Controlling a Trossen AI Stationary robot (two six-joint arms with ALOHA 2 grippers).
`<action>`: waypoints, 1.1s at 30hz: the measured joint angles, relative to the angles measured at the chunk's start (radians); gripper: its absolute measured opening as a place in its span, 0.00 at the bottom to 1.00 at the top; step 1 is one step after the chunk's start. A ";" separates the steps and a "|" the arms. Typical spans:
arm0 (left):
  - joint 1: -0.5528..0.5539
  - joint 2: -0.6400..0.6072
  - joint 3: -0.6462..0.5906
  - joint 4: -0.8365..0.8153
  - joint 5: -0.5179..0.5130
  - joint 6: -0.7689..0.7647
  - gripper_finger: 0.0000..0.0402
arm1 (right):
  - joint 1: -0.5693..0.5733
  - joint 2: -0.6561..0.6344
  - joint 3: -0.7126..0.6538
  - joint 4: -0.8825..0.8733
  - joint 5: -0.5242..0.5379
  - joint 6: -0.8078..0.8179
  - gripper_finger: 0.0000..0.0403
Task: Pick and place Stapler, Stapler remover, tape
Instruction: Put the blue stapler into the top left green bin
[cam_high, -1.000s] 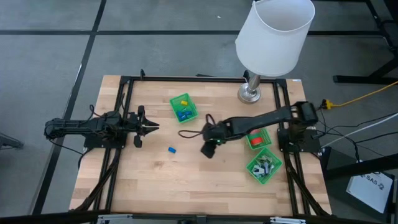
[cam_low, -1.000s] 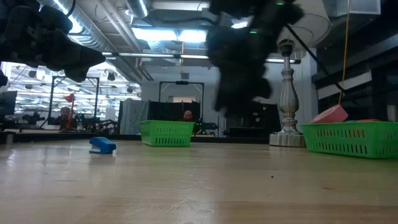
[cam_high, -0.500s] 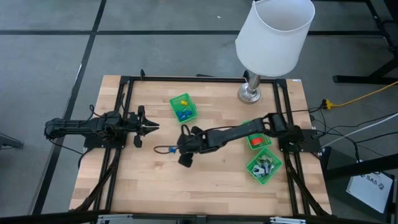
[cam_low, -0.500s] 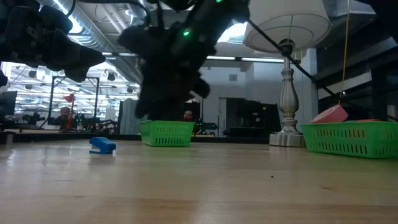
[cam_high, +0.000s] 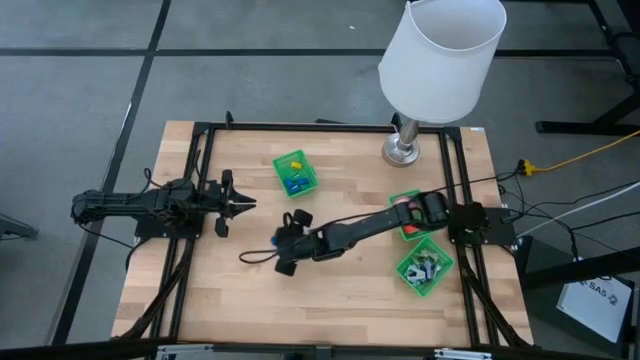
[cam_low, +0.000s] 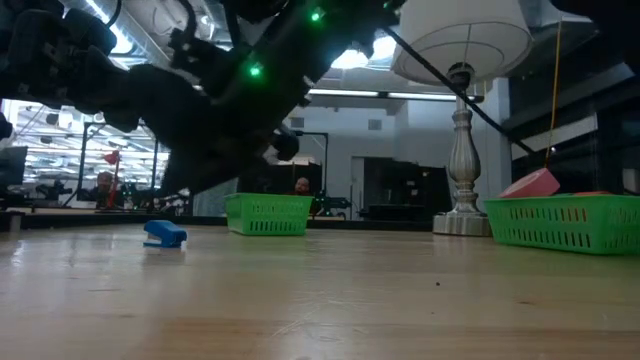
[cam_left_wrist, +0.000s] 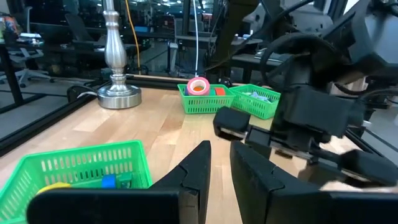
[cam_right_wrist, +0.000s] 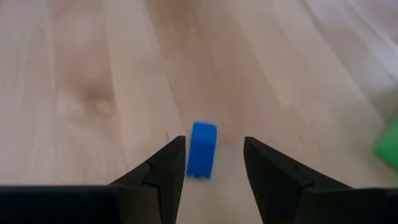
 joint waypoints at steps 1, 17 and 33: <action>0.000 0.000 0.000 0.000 0.000 0.000 0.15 | 0.000 0.007 0.000 0.032 0.003 -0.012 0.42; 0.000 0.000 0.000 0.000 0.000 0.000 0.15 | 0.005 0.043 -0.052 0.249 0.049 -0.074 0.42; 0.000 0.000 0.000 0.000 0.000 0.000 0.15 | 0.005 0.066 -0.159 0.397 0.054 -0.061 0.42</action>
